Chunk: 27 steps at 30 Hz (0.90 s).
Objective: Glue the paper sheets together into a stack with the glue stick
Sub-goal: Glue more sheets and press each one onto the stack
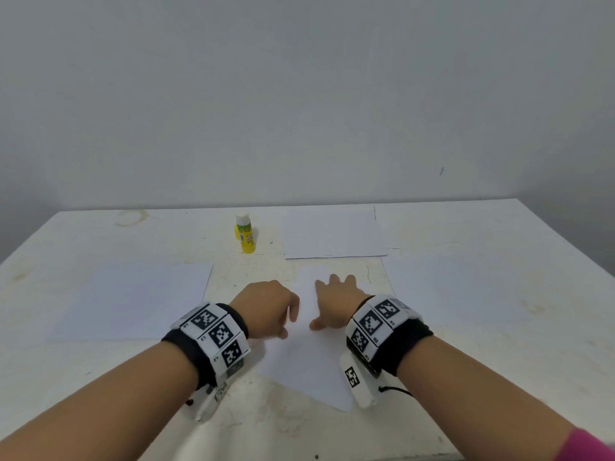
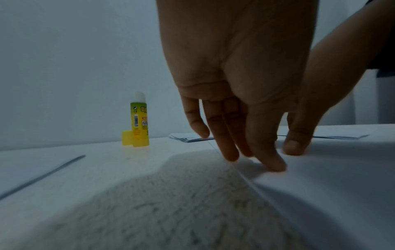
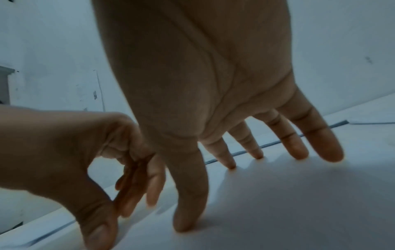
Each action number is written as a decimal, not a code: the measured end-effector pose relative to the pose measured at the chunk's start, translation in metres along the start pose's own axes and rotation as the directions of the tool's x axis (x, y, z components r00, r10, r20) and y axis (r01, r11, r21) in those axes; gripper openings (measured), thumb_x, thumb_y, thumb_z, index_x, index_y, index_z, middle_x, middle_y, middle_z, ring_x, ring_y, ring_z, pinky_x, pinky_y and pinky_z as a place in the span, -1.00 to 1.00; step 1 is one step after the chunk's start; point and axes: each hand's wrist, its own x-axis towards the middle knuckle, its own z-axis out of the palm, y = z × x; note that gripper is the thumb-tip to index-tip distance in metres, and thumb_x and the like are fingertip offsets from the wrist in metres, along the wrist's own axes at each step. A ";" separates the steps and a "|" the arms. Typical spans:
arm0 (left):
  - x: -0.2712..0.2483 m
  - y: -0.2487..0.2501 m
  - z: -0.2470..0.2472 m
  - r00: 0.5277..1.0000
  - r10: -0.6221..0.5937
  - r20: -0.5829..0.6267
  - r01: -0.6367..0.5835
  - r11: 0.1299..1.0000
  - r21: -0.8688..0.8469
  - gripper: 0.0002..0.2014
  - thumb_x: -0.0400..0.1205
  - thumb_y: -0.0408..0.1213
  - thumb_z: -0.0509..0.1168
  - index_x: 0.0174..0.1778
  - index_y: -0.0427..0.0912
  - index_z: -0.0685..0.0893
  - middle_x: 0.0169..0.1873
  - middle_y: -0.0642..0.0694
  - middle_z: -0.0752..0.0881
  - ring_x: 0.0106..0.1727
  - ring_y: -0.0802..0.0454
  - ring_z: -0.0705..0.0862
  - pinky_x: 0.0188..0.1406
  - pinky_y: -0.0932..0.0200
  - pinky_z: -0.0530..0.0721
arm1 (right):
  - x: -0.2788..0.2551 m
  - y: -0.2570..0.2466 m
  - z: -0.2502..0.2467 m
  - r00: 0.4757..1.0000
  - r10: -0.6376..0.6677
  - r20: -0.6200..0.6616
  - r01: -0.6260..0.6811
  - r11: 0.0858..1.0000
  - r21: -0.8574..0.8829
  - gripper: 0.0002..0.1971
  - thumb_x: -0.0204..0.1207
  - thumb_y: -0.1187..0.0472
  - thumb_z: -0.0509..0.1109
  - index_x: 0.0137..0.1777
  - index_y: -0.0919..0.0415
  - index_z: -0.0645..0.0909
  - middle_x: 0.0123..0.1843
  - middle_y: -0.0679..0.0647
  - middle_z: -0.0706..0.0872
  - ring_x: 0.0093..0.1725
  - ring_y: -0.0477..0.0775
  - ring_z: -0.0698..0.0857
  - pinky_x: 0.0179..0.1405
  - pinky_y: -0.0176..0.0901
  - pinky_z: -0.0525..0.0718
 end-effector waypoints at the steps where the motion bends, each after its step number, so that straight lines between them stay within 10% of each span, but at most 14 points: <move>1: 0.000 0.000 -0.001 1.000 -0.013 -0.005 0.013 1.000 -0.024 -0.63 0.47 -0.05 0.51 0.11 -0.01 0.57 0.02 0.10 0.67 -0.03 0.13 0.52 -0.27 0.30 0.38 | 0.001 -0.003 0.000 0.999 -0.036 -0.003 0.036 0.999 -0.003 -0.27 0.51 -0.12 0.43 0.55 0.21 0.24 0.46 0.20 0.35 0.48 0.36 0.26 0.33 0.17 0.49; 4: 0.001 -0.005 0.005 0.998 -0.063 0.011 0.063 0.998 0.003 -0.07 0.29 0.19 0.56 0.46 -0.16 0.33 0.41 -0.05 0.42 0.34 0.01 0.41 0.15 0.21 0.48 | 0.004 -0.010 -0.003 0.990 -0.138 0.019 0.138 0.990 0.015 -0.22 0.48 0.06 0.51 0.60 0.16 0.18 0.53 0.12 0.29 0.53 0.32 0.19 0.40 0.18 0.44; 6: 0.002 -0.007 0.012 0.985 -0.133 0.111 0.128 0.990 0.055 0.30 0.27 0.34 0.49 0.67 -0.32 -0.08 0.67 -0.21 -0.04 0.67 -0.12 0.01 0.61 -0.04 0.20 | 0.008 -0.015 -0.004 0.982 -0.188 0.032 0.187 0.982 0.025 -0.16 0.46 0.19 0.52 0.64 0.19 0.11 0.60 0.10 0.21 0.57 0.28 0.18 0.46 0.18 0.42; 9: 0.005 -0.008 0.021 0.948 -0.212 0.236 0.207 0.977 0.046 0.41 0.28 0.44 0.39 0.62 -0.37 -0.37 0.63 -0.26 -0.38 0.67 -0.13 -0.33 0.63 -0.20 -0.15 | 0.010 -0.026 -0.002 0.963 -0.261 0.062 0.255 0.963 0.090 -0.12 0.51 0.36 0.38 0.69 0.19 -0.11 0.72 0.09 -0.06 0.67 0.16 0.10 0.59 0.13 0.27; 19: 0.001 -0.012 0.025 0.949 -0.194 0.249 0.189 0.981 0.044 0.44 0.18 0.54 0.25 0.61 -0.36 -0.39 0.63 -0.25 -0.39 0.68 -0.11 -0.31 0.63 -0.21 -0.17 | 0.010 0.007 -0.016 0.980 -0.166 0.112 0.149 0.978 0.144 -0.20 0.62 -0.14 0.24 0.71 0.00 -0.14 0.73 -0.11 -0.14 0.69 0.08 0.07 0.65 0.16 -0.14; 24: -0.003 -0.013 0.017 0.954 -0.180 0.239 0.165 0.983 0.081 0.20 0.42 0.51 0.04 0.64 -0.34 -0.32 0.66 -0.24 -0.30 0.70 -0.09 -0.21 0.64 -0.19 -0.09 | 0.005 0.011 -0.018 0.990 -0.134 0.030 0.129 0.981 0.146 -0.04 0.45 -0.06 0.51 0.69 0.16 -0.01 0.66 0.09 0.22 0.58 0.16 0.32 0.53 0.06 0.28; 27: -0.004 -0.019 0.007 0.970 -0.174 0.169 0.156 0.981 0.113 0.15 0.31 0.51 -0.39 0.64 -0.31 0.15 0.64 -0.26 0.17 0.60 -0.15 0.28 0.52 -0.10 0.30 | 0.005 -0.002 -0.015 0.994 -0.072 -0.082 0.079 0.994 0.080 -0.18 0.34 0.02 0.62 0.51 0.28 0.30 0.47 0.20 0.37 0.47 0.20 0.37 0.35 0.04 0.50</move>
